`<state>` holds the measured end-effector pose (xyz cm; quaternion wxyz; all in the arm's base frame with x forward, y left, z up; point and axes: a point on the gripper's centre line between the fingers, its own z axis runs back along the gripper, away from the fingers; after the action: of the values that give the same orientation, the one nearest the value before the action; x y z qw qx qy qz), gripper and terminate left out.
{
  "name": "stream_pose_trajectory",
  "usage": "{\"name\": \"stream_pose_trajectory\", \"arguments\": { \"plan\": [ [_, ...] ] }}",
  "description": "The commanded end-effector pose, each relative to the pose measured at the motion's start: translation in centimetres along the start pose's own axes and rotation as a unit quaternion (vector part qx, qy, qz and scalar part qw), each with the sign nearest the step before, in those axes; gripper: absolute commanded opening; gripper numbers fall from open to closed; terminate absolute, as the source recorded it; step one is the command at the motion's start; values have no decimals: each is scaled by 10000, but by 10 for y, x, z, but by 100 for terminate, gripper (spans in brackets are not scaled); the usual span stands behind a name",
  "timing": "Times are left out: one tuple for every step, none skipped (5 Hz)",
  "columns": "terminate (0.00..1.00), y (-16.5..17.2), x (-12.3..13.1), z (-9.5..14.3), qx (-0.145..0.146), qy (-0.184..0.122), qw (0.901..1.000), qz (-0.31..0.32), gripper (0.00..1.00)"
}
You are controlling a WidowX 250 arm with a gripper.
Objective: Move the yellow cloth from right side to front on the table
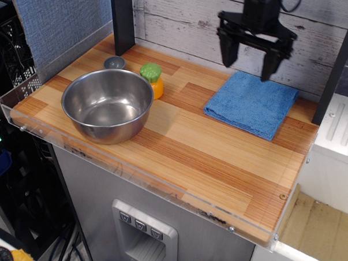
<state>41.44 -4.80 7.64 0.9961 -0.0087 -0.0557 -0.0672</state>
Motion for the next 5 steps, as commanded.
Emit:
{"name": "stream_pose_trajectory", "arguments": {
  "plan": [
    [0, -9, 14, -12, 134, -30, 9997, -187, 100],
    [0, -6, 11, -28, 293, 164, 9992, -220, 100],
    [0, -7, 7, -46, 268, 325, 9988, -236, 100],
    [0, -12, -1, -63, 139, 567, 9979, -269, 100],
    [0, -13, -10, -67, 82, 705, 9973, -201, 100]
  ]
}}
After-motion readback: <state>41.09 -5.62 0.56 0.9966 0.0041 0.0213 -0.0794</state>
